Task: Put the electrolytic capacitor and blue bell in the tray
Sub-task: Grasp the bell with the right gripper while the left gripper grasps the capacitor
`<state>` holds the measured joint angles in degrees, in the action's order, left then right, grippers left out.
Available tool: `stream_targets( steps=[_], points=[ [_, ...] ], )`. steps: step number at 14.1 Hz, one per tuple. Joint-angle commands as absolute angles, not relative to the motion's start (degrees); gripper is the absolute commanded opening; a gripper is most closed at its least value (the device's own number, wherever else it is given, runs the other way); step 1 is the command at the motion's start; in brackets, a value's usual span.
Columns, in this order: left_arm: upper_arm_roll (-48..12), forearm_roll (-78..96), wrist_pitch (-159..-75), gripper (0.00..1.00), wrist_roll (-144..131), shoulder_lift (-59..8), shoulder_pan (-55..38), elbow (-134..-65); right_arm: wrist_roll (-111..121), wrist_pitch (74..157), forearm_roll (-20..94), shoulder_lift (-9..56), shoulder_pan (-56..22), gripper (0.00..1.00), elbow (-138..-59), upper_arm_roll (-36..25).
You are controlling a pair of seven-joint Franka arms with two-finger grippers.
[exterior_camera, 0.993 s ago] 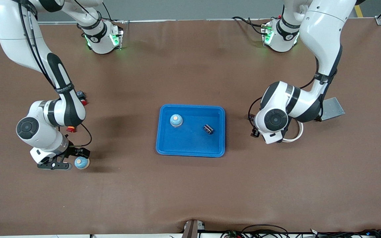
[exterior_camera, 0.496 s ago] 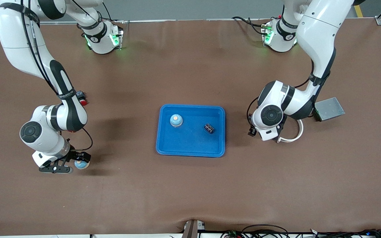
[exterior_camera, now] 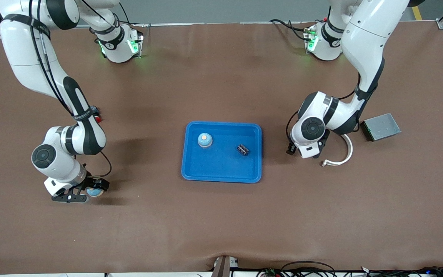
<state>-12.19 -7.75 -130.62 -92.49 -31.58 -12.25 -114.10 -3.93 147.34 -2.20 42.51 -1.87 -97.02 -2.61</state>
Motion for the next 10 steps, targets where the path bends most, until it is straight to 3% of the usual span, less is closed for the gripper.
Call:
stream_targets(
  steps=[1,3,5,8,10],
  points=[
    [-12.3,-9.05,-131.22,0.0,-94.3,-29.8,-11.95,-114.88,-4.31,147.22,-2.37,44.73,-0.88,1.0,-93.87,-1.67],
    [-12.57,-9.05,-130.7,0.0,-96.15,-28.83,-12.13,-113.83,-3.78,147.22,-2.63,44.74,-0.7,0.99,-93.78,-1.58],
    [-12.92,-8.97,-129.21,0.0,-98.25,-28.3,-12.57,-111.46,-3.52,147.3,-2.81,44.74,-0.7,0.52,-93.78,-1.58],
    [-14.67,-8.17,-125.61,0.0,-100.54,-28.48,-12.74,-106.98,-3.52,148.7,-2.64,44.74,-0.7,0.0,-94.13,-1.58],
    [-16.25,-8.09,-123.06,0.0,-103.08,-28.91,-12.92,-103.9,-3.78,148.45,-2.64,44.65,-0.79,0.0,-94.31,-1.58]
  ],
)
